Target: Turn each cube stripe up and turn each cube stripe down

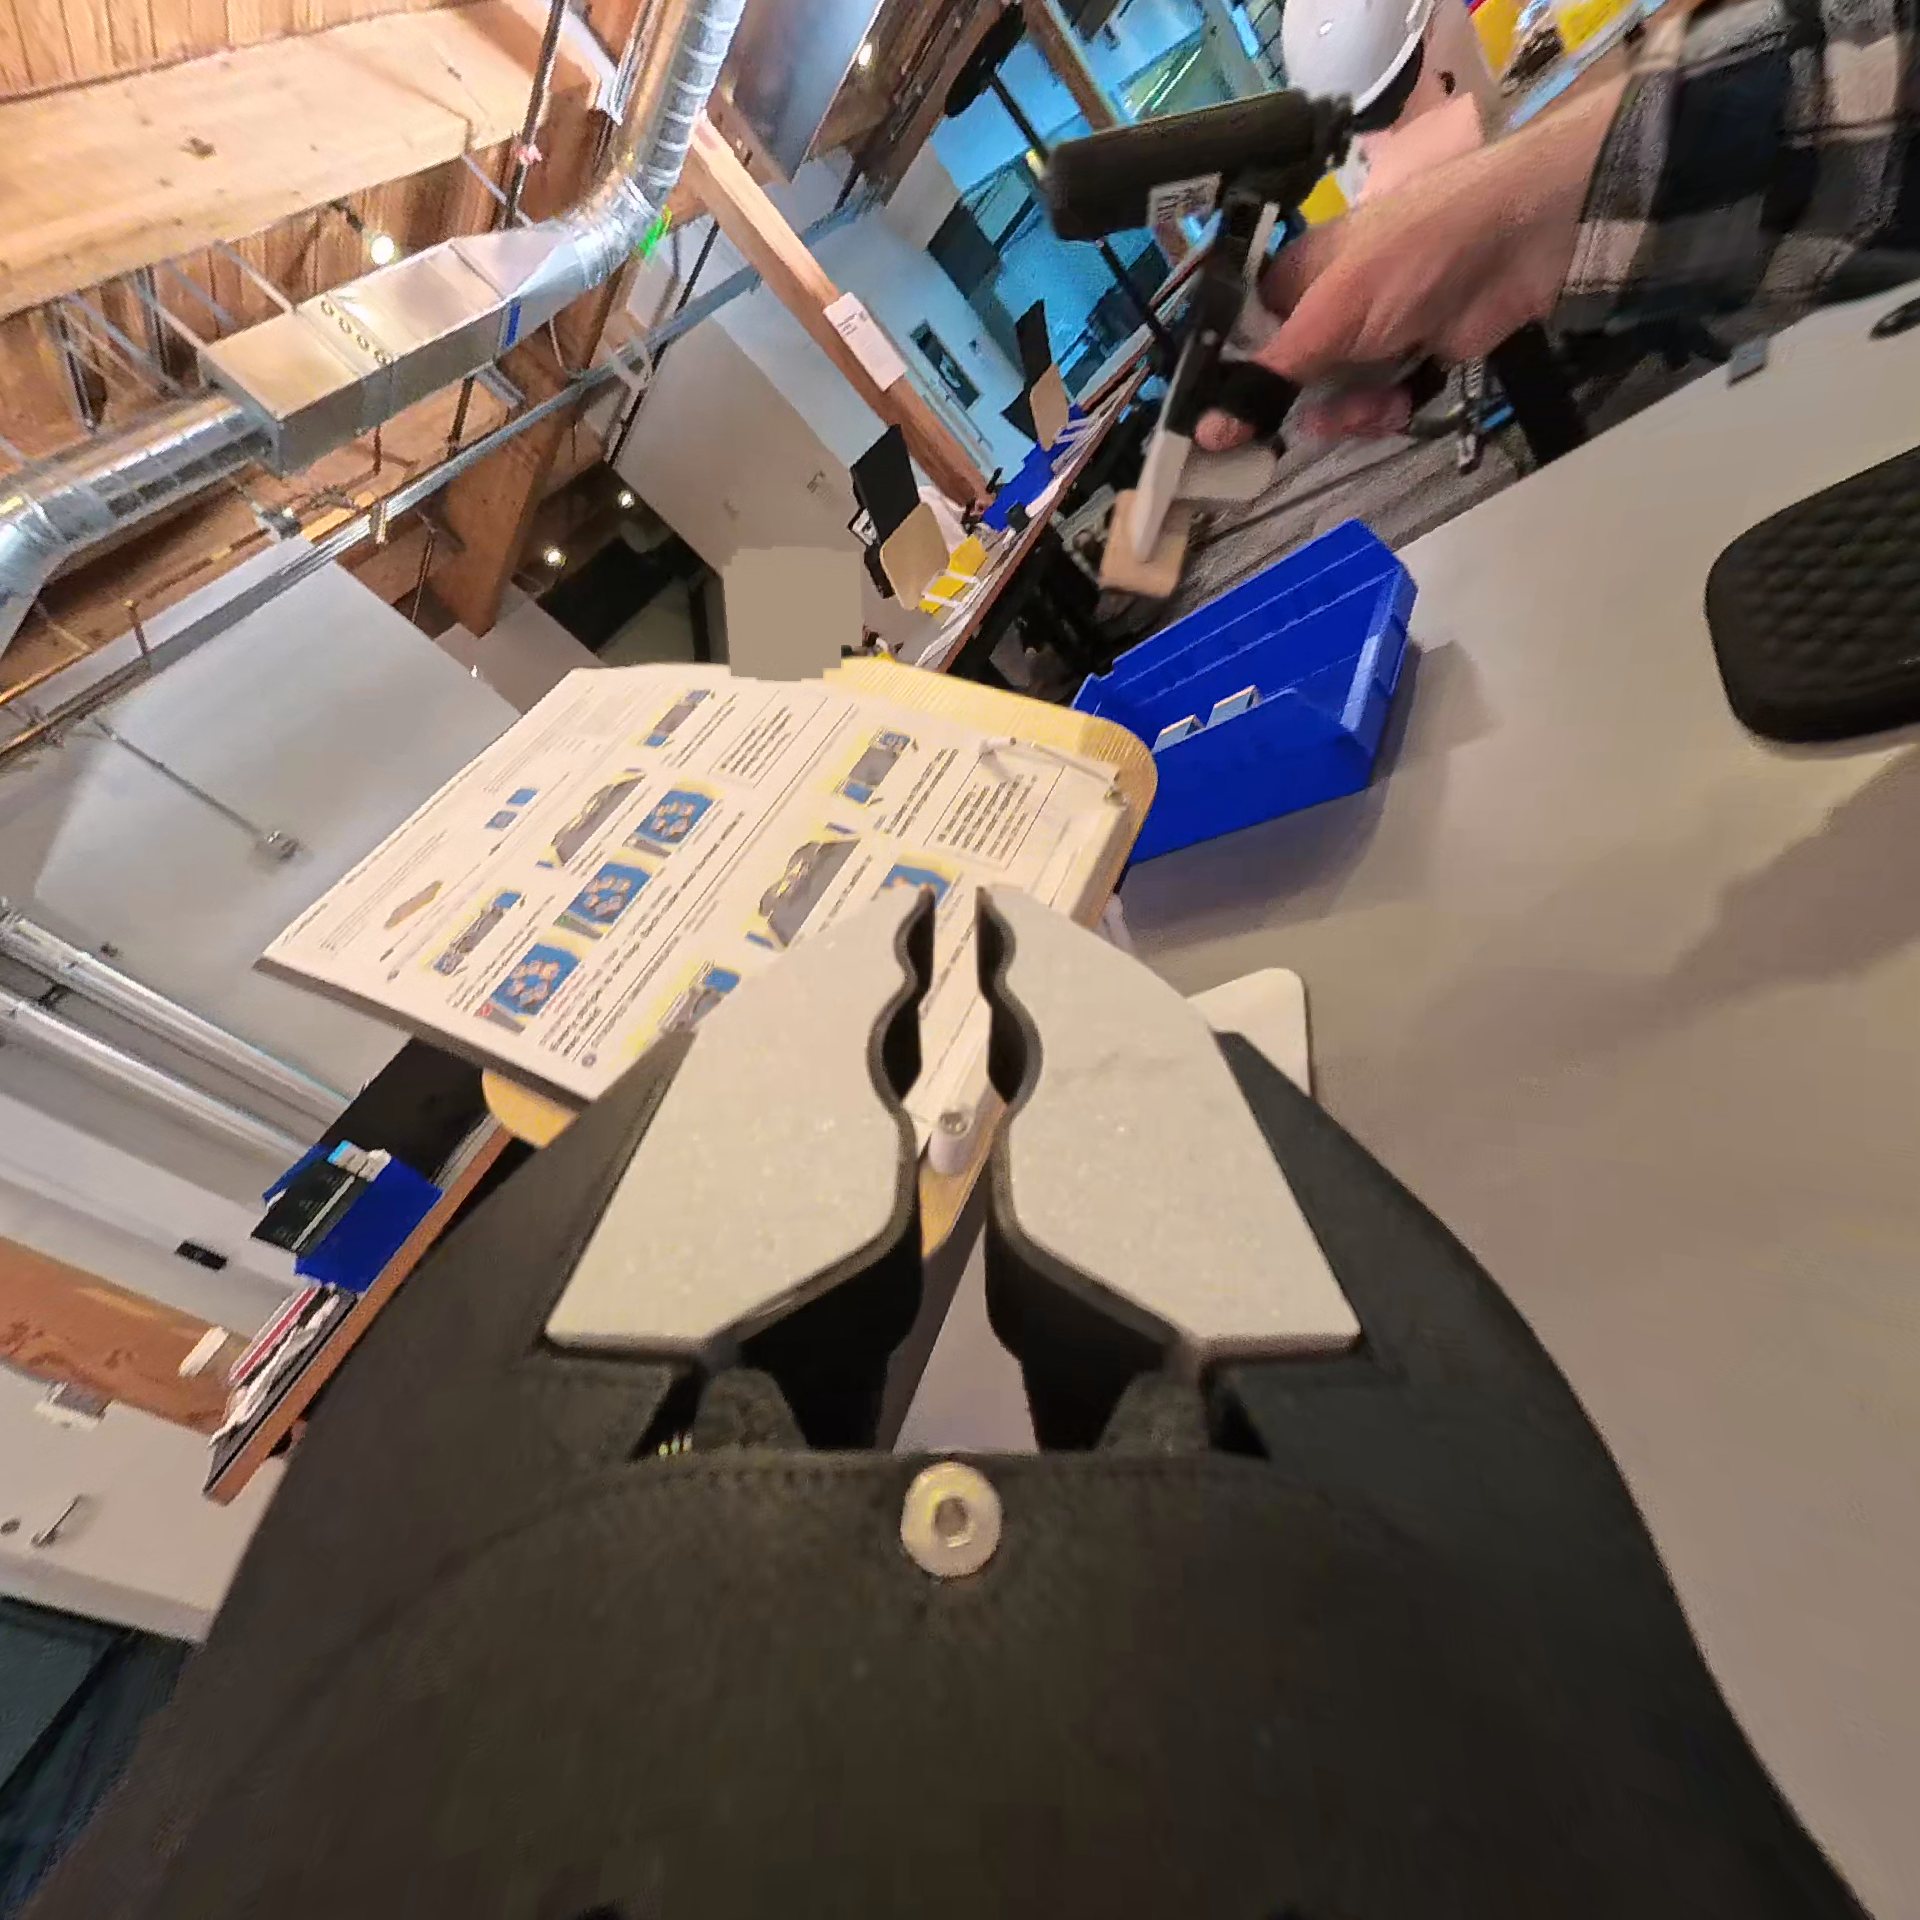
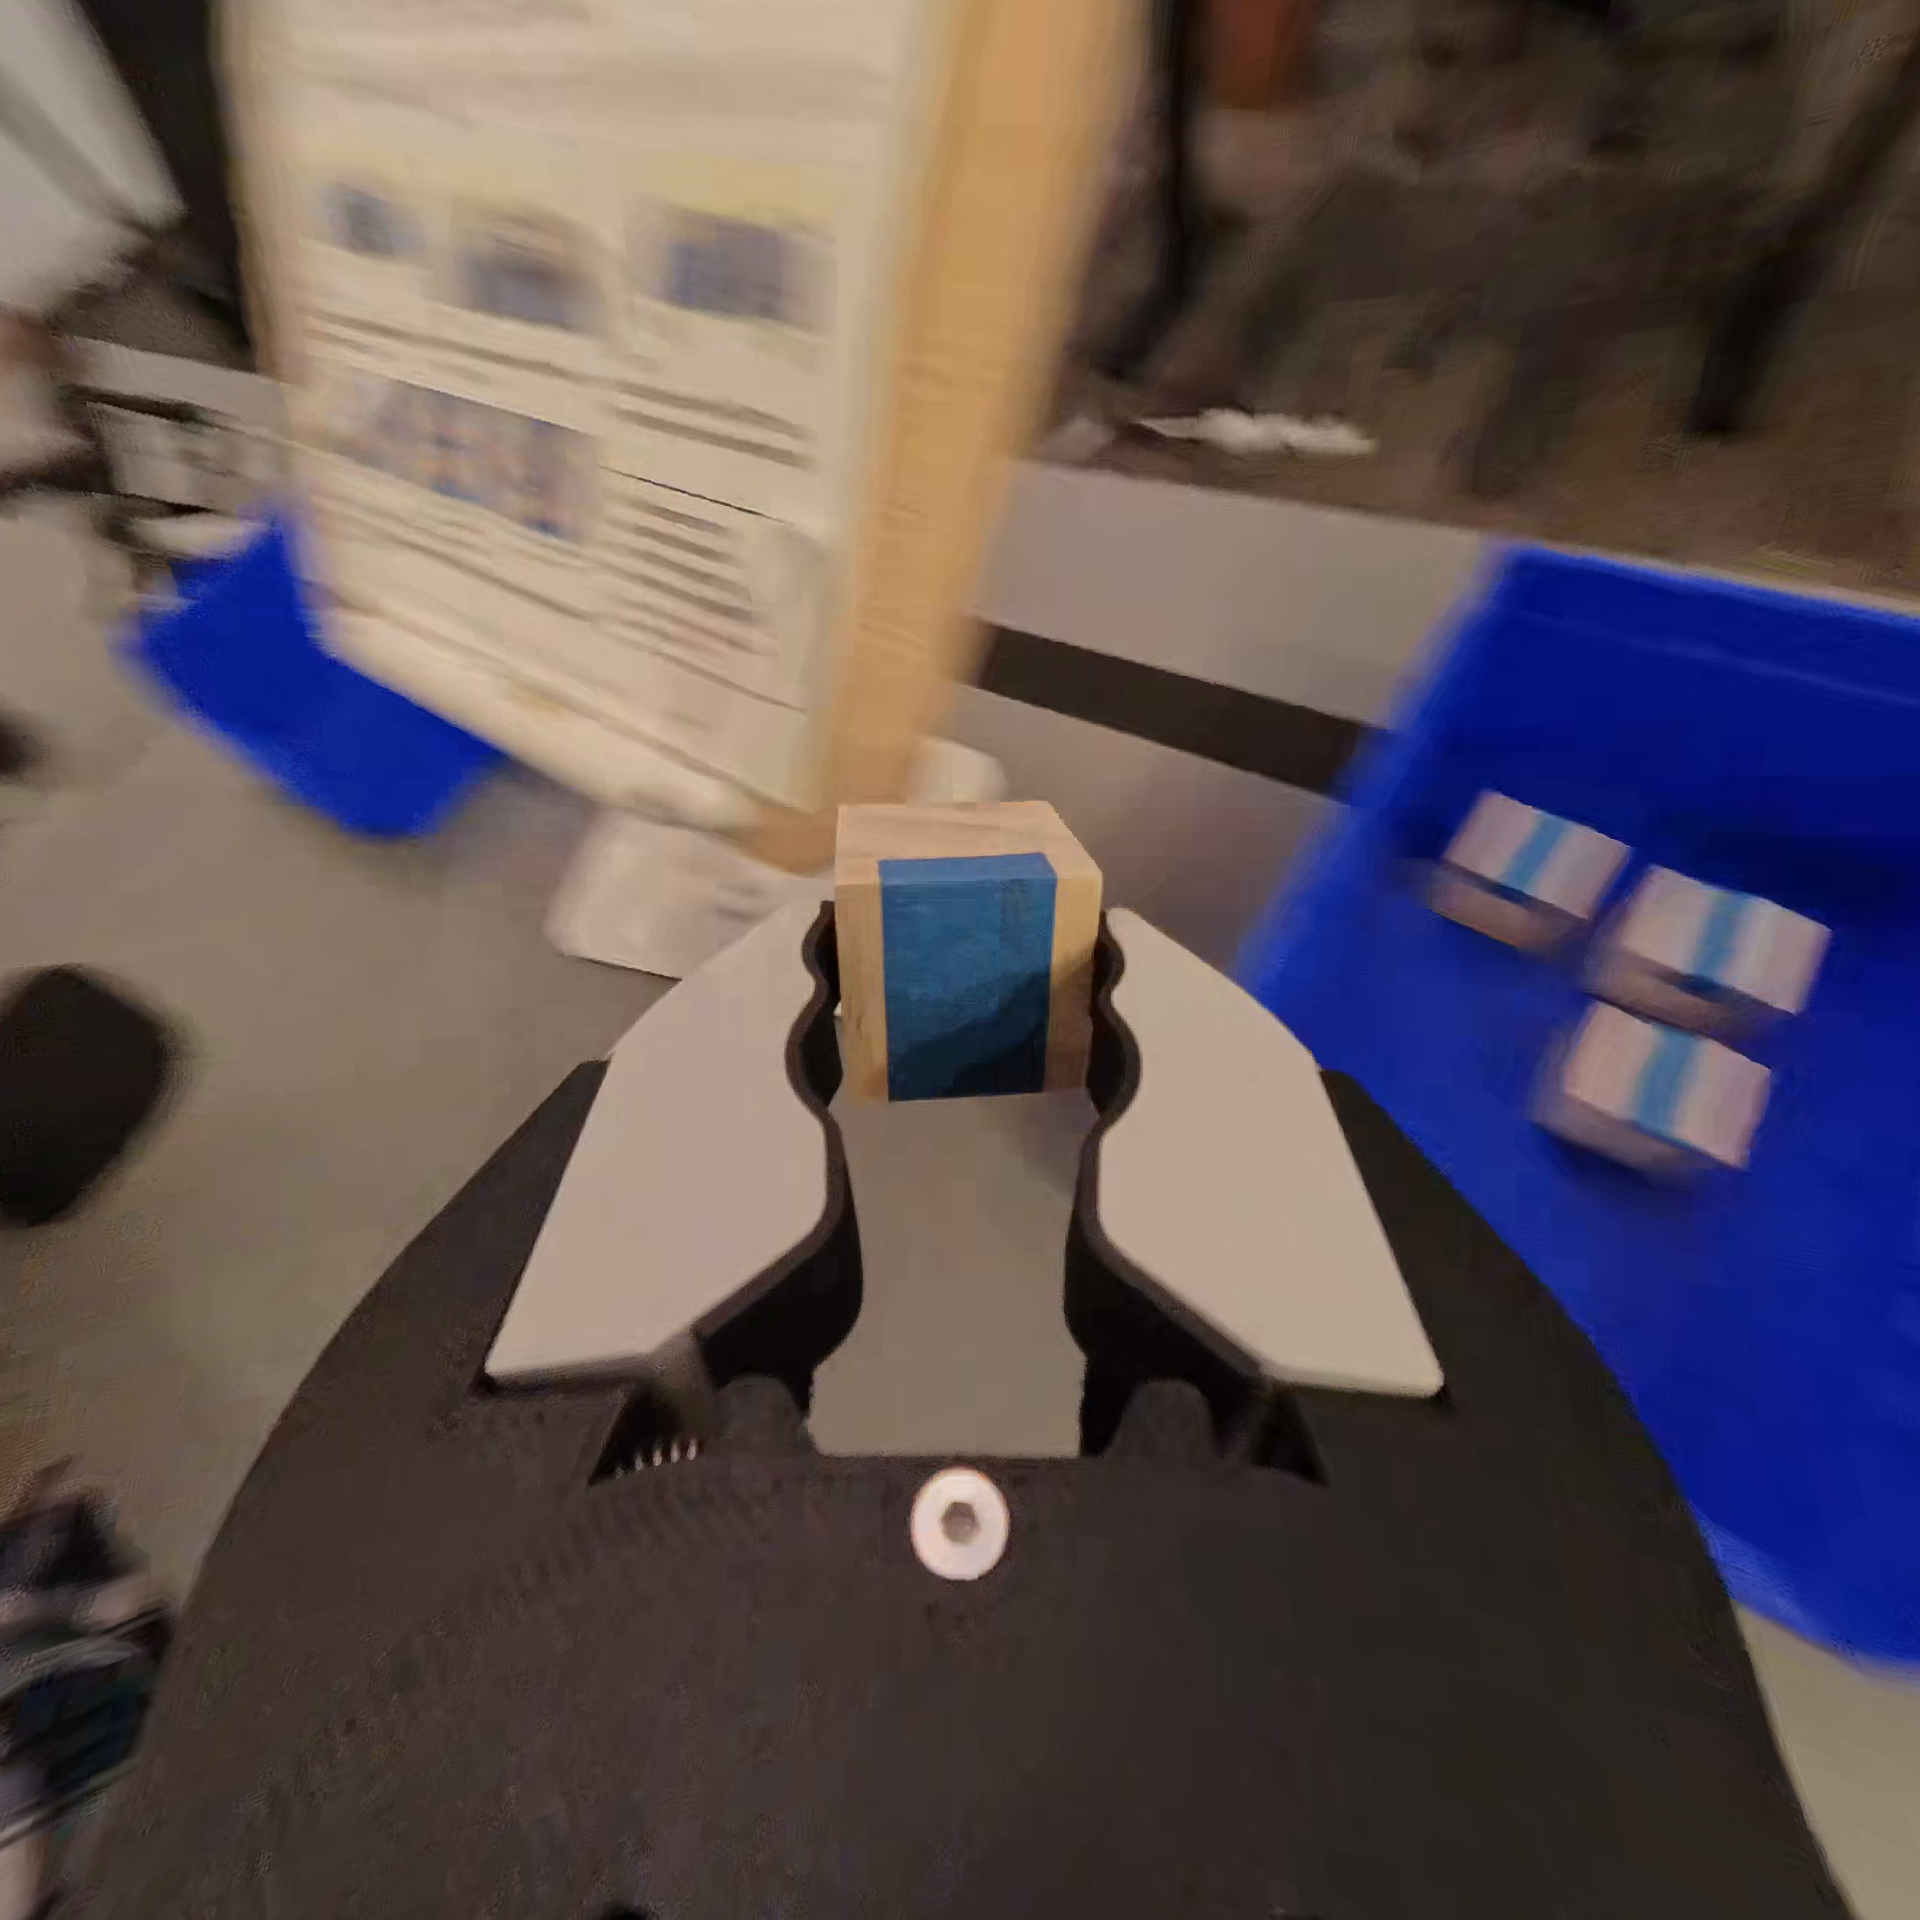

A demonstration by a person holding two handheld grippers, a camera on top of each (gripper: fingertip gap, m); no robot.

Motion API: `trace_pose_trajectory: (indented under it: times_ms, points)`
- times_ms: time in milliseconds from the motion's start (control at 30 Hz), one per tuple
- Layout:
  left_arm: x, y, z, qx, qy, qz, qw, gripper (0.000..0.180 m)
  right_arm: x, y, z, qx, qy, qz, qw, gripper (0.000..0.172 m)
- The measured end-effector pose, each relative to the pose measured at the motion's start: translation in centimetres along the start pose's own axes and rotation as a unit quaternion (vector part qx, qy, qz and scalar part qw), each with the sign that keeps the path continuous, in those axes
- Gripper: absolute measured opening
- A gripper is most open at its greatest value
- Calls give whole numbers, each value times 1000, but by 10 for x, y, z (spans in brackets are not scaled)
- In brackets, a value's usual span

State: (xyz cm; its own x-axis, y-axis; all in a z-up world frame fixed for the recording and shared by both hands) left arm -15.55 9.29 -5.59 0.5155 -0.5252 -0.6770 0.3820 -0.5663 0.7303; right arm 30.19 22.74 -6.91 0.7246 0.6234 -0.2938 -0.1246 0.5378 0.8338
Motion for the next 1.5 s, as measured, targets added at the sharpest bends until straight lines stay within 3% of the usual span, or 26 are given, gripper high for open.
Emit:
trace_pose_trajectory:
  times_ms: [100,233,367,500,567,600,800,933,1067,1267,1367,1500]
  points:
    - [-3,-9,5,-12,1,17,1000,3,75,-23,17,-88,-151,-28,984,45]
    - [0,-15,5,-30,-1,12,999,1,147,-68,3,-201,-229,-87,948,46]
    - [3,-16,4,-49,-9,-1,999,1,181,-102,-21,-270,-263,-113,919,46]
    - [2,-19,2,-59,-17,1,998,2,198,-115,-35,-285,-274,-137,908,47]
    - [0,-22,1,-68,-21,3,997,3,197,-112,-34,-309,-290,-128,897,78]
    - [-1,-24,1,-74,-18,1,997,4,193,-105,-32,-304,-287,-122,900,81]
    - [-33,-55,6,-120,20,-4,993,12,139,-50,18,-199,-304,-44,931,65]
    - [-66,-93,4,-165,39,16,985,19,97,-34,37,-164,-294,13,941,61]
    - [-101,-155,-9,-249,25,16,968,35,64,-39,35,-151,-243,46,957,59]
    - [-116,-265,-52,-394,-96,8,914,56,35,-64,19,-149,-183,60,970,53]
    - [-106,-313,-76,-459,-168,-27,872,62,24,-71,13,-145,-159,60,975,52]
    - [-103,-357,-102,-507,-217,-32,834,67,15,-78,5,-152,-146,63,976,51]
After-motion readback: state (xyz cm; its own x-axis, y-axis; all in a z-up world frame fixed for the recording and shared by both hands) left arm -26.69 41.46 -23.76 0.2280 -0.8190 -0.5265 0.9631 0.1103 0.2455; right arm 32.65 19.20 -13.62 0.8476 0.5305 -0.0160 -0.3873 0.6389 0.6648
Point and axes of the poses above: each gripper's, where its closed fingertips meet, z back along the fingers, y out of its top, x = y × z across the jaws, the point moved 9 cm from there along z, back along the fingers, and after that the axes turned 7 degrees about y, right-handed, at the moved point
